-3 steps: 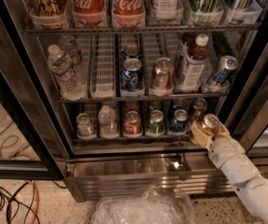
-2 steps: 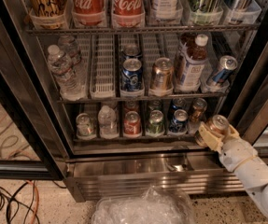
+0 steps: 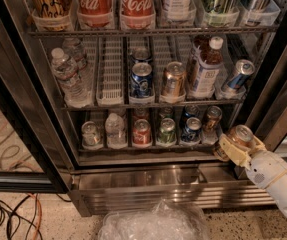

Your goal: Pick orange can from bottom shelf of fridge

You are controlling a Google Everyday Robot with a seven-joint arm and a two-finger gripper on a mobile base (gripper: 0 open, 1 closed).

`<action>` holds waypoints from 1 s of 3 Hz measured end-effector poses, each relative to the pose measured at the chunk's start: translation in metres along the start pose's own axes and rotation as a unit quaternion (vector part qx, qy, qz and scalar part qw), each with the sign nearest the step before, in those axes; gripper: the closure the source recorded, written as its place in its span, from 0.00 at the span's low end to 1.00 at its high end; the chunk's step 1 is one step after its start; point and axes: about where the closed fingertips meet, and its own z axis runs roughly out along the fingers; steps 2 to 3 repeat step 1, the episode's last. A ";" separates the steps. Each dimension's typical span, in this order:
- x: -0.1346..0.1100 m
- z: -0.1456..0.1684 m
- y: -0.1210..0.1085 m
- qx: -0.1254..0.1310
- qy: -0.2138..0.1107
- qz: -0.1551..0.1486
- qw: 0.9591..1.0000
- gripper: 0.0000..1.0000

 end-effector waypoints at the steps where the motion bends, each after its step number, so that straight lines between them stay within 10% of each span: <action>1: 0.000 0.000 0.000 0.000 0.000 0.000 1.000 1.00; 3: 0.000 0.000 0.000 0.000 0.000 0.000 1.000 1.00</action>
Offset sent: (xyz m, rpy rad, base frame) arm 0.0000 0.0000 0.0000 0.0000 0.0000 0.0000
